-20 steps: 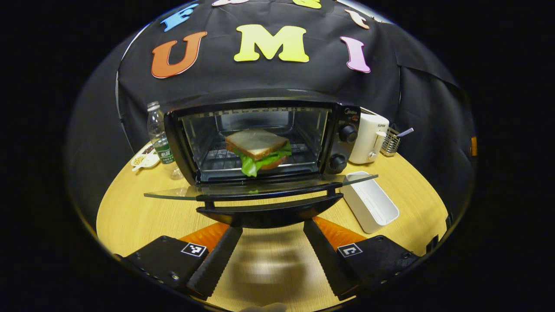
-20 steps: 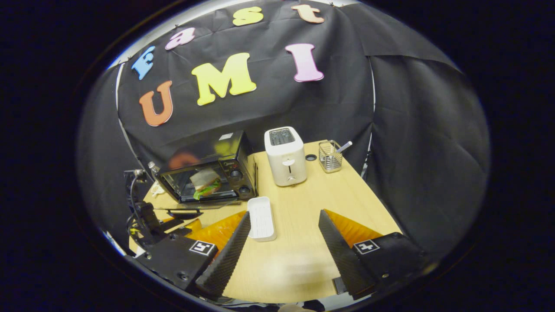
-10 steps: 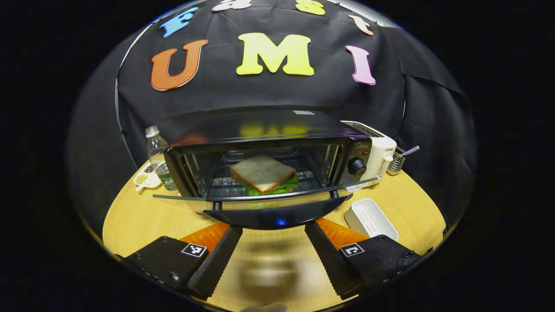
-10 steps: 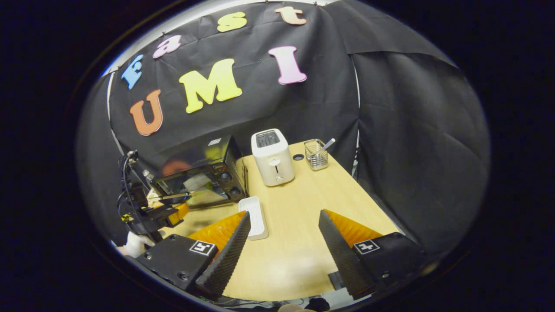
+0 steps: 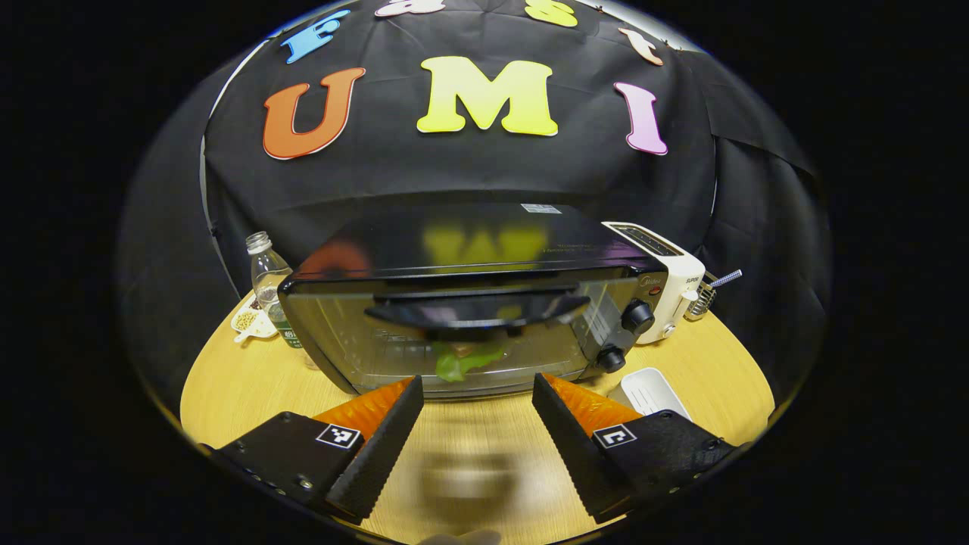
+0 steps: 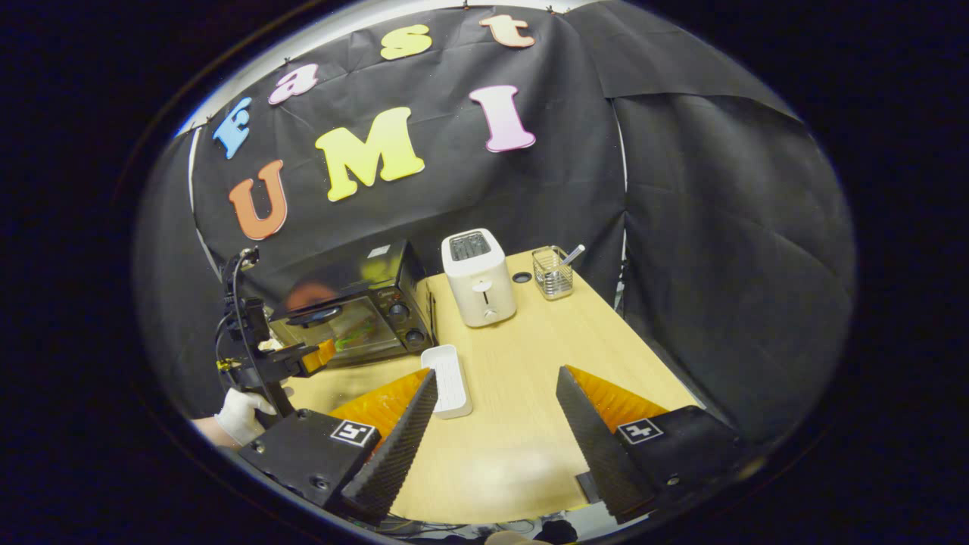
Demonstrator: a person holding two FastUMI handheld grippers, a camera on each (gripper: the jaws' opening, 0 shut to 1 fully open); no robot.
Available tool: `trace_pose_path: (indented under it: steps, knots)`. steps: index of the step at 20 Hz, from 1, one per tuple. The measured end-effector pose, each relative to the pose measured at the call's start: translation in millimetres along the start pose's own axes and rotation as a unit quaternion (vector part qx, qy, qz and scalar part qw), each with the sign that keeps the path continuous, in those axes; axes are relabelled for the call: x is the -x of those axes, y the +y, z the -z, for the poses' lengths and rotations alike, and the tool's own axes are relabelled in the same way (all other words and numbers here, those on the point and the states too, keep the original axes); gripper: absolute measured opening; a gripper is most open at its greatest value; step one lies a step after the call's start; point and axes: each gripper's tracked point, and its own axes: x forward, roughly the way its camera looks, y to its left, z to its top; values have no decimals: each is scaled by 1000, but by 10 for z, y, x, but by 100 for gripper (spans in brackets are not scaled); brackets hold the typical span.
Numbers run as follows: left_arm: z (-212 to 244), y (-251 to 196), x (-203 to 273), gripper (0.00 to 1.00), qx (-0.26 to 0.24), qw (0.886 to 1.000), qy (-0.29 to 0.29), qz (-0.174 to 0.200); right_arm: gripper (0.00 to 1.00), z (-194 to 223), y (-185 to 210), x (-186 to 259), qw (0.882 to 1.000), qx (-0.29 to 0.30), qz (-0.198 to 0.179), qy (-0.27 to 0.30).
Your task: Open the electric oven with the left hand, put the food in, and close the electric oven.
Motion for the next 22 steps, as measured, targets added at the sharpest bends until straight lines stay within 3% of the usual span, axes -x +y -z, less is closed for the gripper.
trace_pose_path:
  steps: [4,5,6,7,8,9,10,11,12,13,14,15,17,18,19,20,21,22]
  knots:
    - [-84,-4,154,95,-3,1000,-14,2,100,-42,69,49,1000,11,-7,-8]
    - [-108,-11,219,95,-2,1000,-16,4,90,-65,97,68,1000,16,-9,-11]
    - [-148,-36,315,95,2,1000,-21,8,100,-92,136,95,1000,18,-13,-14]
    - [-208,-50,419,95,6,999,-29,11,90,-120,185,113,999,22,-18,-19]
    - [-271,-65,537,95,7,999,-38,14,100,-156,224,133,999,26,-21,-24]
    - [-359,-67,658,95,4,999,-51,16,100,-195,273,161,999,34,-26,-29]
    - [-441,-82,802,95,3,998,-62,19,100,-237,324,197,998,42,-31,-35]
    - [-530,-102,921,95,1,997,-75,22,91,-273,379,229,997,48,-36,-40]
    - [-641,-95,1093,95,-2,996,-89,24,100,-318,435,273,997,52,-42,-46]
    - [-738,-76,1257,95,-5,994,-102,23,91,-373,485,313,996,57,-47,-53]
    - [-839,-54,1422,95,-7,993,-117,22,100,-439,528,361,995,62,-52,-64]
    - [-948,-31,1623,95,-9,991,-132,22,91,-503,571,423,993,68,-55,-73]
    - [-1155,21,1996,95,-15,986,-163,20,90,-654,636,519,990,82,-57,-97]
    - [-1244,49,2170,95,-16,984,-178,19,91,-752,662,588,988,90,-57,-110]
    - [-1327,76,2351,95,-15,981,-191,13,100,-839,681,657,986,96,-57,-125]
    - [-1383,116,2527,95,-11,979,-203,5,100,-935,705,730,983,102,-56,-140]
    - [-1426,141,2690,95,-5,978,-210,-1,90,-1040,733,826,980,107,-57,-158]
    - [-1448,166,2828,95,1,976,-216,-10,90,-1145,750,910,977,113,-55,-174]
